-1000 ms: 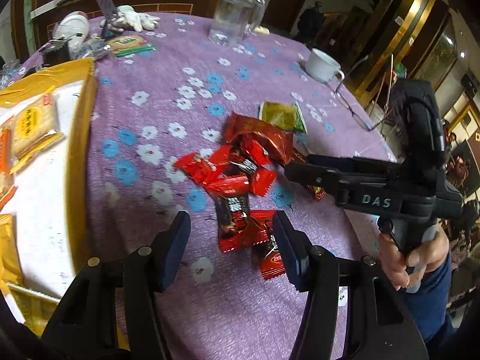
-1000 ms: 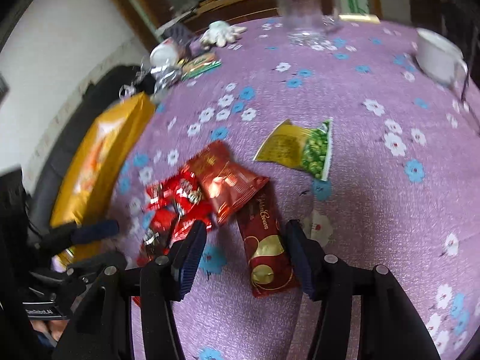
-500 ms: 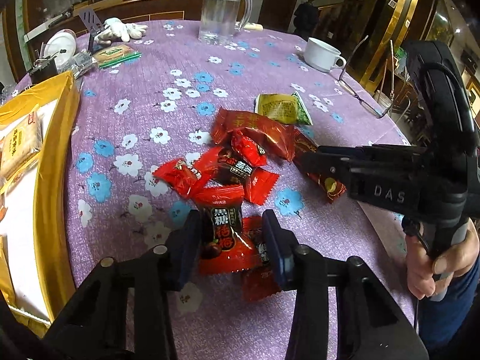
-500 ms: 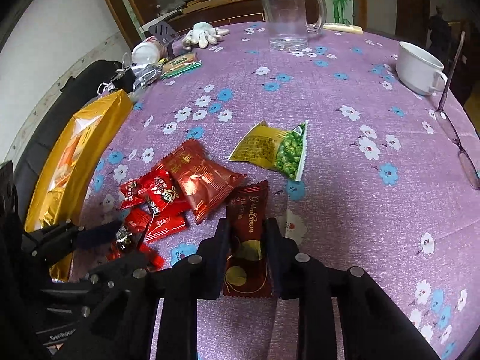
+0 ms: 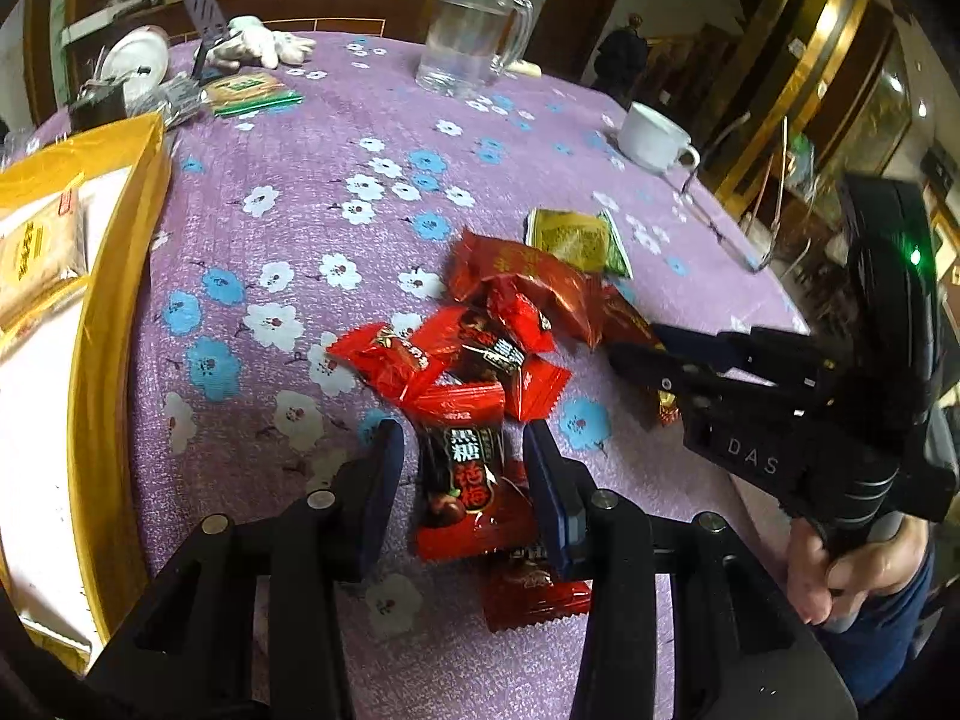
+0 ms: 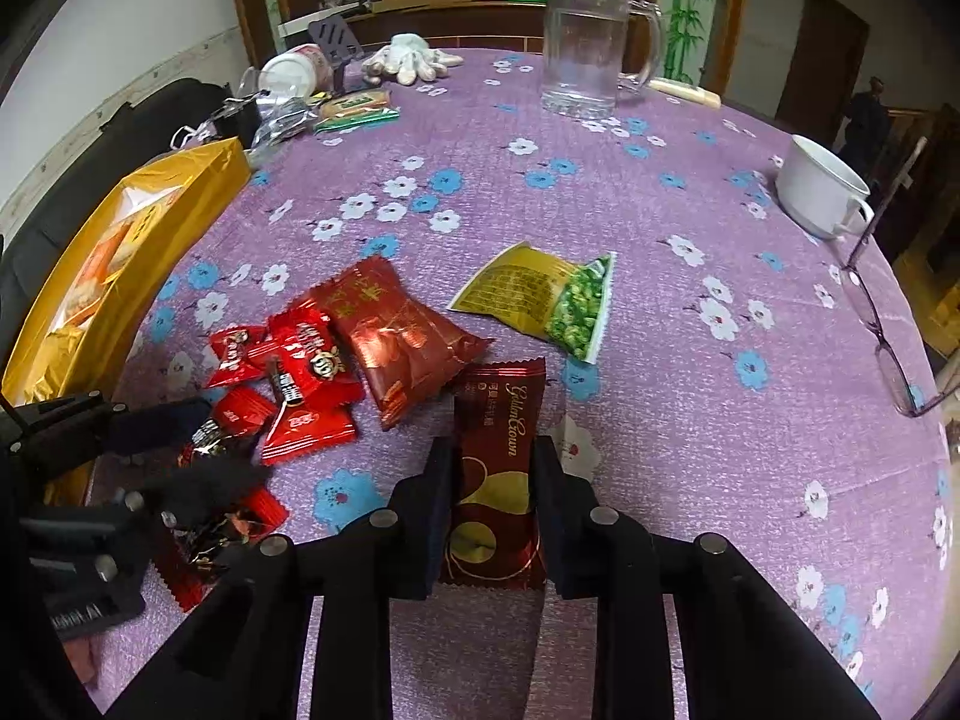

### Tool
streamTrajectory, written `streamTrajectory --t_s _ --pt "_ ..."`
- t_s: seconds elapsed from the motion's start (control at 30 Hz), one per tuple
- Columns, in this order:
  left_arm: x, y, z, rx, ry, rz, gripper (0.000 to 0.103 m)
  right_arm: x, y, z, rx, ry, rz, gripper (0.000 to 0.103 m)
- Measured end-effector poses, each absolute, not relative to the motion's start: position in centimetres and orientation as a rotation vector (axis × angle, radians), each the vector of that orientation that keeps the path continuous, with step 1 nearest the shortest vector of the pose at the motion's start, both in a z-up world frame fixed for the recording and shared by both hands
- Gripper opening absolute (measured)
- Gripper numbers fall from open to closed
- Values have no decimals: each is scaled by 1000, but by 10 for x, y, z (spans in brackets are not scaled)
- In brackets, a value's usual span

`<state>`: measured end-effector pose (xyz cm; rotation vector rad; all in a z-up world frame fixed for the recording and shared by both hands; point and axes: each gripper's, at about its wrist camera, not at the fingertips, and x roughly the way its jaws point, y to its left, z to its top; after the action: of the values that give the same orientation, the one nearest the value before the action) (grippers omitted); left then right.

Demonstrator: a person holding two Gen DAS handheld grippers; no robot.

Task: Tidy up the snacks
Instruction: 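Grasp a red candy with the left tool while the right tool grasps a Golden Crown candy, then lift and carry both red candies over the white box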

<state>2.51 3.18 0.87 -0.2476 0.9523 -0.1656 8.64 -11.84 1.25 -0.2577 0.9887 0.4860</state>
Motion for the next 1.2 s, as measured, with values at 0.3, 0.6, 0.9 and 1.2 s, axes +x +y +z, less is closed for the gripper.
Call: streamTrajectory --t_s 0.3,0.6,0.9,1.2 --pt "21 0 5 39 933 -67 39 87 -118 12 -264 989 478 27" --pt "19 16 8 -63 892 -88 23 84 -119 17 -255 964 474 25" --pt "14 27 20 -157 823 -135 23 83 -134 43 -91 885 571 25" --pt "12 32 24 -183 798 -130 23 72 -127 53 -48 844 672 25"
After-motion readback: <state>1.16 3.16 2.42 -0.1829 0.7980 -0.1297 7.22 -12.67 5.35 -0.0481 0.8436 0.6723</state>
